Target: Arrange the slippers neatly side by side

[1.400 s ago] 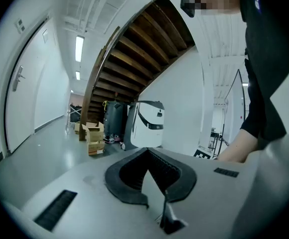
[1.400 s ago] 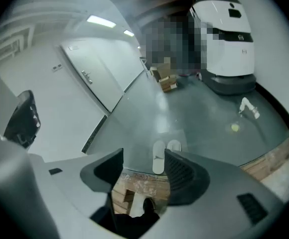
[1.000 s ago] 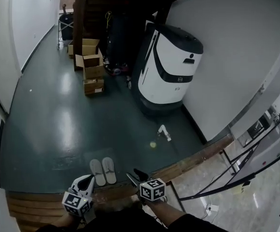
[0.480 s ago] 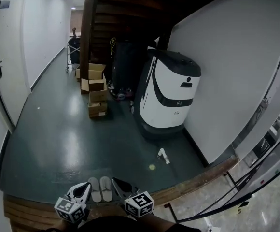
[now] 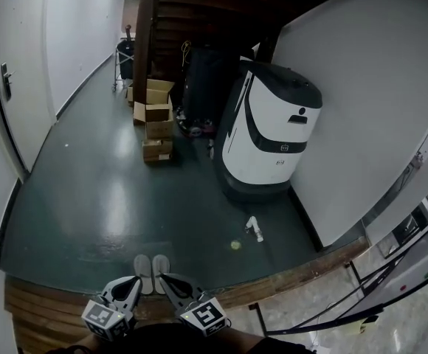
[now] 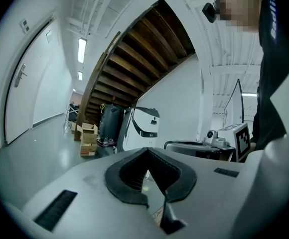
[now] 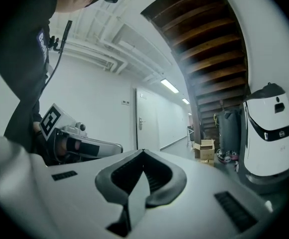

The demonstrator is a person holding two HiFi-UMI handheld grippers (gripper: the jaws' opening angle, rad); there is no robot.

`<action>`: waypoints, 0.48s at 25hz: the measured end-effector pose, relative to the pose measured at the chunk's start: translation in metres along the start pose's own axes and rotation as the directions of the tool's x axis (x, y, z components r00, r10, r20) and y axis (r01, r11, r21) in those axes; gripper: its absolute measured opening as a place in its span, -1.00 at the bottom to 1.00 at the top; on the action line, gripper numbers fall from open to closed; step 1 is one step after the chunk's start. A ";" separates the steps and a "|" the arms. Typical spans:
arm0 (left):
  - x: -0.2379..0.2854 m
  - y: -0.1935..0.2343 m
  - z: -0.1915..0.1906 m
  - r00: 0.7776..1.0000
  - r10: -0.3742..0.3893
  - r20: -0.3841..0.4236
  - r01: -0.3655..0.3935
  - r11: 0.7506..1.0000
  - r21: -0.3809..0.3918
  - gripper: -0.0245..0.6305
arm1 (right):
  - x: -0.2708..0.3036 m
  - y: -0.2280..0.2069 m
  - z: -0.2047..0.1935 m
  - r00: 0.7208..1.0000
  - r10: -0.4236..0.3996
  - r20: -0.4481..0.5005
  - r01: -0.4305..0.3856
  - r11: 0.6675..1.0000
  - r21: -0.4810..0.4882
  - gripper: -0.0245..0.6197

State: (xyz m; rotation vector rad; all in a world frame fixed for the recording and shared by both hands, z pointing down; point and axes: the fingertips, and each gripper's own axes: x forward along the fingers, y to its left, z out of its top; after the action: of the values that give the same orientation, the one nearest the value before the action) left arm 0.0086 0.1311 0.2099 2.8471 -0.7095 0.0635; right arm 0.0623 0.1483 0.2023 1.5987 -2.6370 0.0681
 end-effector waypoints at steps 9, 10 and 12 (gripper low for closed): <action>0.007 -0.019 -0.008 0.999 -0.051 -0.020 0.051 0.998 0.030 -0.93 | -0.009 -0.004 0.001 1.000 -0.015 -0.014 0.015 1.000 -0.003 -0.93; 0.008 -0.022 -0.004 0.998 -0.056 -0.017 0.057 0.998 0.028 -0.93 | -0.010 -0.005 0.001 1.000 -0.015 -0.008 0.015 1.000 -0.008 -0.93; 0.010 -0.027 0.000 0.998 -0.064 -0.013 0.064 0.997 0.031 -0.93 | -0.011 -0.006 0.000 1.000 -0.013 0.010 0.013 1.000 -0.023 -0.93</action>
State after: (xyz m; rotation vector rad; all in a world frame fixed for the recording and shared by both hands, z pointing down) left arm 0.0300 0.1498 0.2055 2.8945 -0.6199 0.0827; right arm 0.0726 0.1556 0.2015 1.6135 -2.6250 0.0294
